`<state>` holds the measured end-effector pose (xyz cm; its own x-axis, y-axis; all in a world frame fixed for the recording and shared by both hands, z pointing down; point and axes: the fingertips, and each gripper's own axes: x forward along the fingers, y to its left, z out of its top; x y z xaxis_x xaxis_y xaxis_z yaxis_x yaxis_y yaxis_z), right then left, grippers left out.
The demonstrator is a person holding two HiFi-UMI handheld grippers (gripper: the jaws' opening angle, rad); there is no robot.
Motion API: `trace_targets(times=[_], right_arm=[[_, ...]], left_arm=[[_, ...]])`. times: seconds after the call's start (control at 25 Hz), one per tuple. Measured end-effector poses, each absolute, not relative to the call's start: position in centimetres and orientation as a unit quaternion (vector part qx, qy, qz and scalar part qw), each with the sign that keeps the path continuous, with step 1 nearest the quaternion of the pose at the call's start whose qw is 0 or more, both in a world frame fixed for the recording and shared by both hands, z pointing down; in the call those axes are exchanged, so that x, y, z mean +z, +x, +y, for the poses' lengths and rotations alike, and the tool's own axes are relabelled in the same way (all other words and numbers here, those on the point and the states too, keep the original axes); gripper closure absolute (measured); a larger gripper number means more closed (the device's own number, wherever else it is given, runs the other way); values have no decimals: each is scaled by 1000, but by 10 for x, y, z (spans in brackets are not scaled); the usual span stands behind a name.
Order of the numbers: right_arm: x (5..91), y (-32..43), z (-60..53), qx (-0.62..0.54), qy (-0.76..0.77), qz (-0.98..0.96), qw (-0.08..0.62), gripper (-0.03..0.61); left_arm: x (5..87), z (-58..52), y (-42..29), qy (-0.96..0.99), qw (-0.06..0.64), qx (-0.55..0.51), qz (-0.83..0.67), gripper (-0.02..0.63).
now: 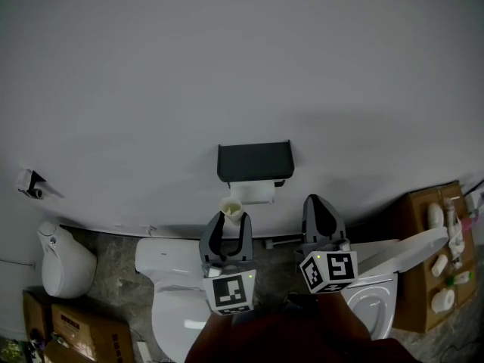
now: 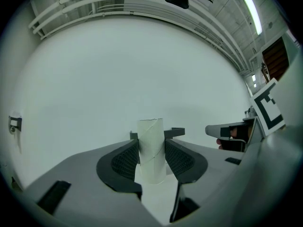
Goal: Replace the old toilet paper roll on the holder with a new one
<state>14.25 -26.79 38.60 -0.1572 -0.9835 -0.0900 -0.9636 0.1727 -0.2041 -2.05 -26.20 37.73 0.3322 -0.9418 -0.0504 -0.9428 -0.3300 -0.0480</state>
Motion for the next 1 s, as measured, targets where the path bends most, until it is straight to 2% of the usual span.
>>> trace_targets(times=[0.24,1.0], right_arm=[[377,130,-259,29,-645,763,26,561],[389,129,-263,26,-655,755,-5,561]], left_arm=[[374,-261,-19,-818,33,11,574,426],[376,-266,-20,-816,35,21,577,426]])
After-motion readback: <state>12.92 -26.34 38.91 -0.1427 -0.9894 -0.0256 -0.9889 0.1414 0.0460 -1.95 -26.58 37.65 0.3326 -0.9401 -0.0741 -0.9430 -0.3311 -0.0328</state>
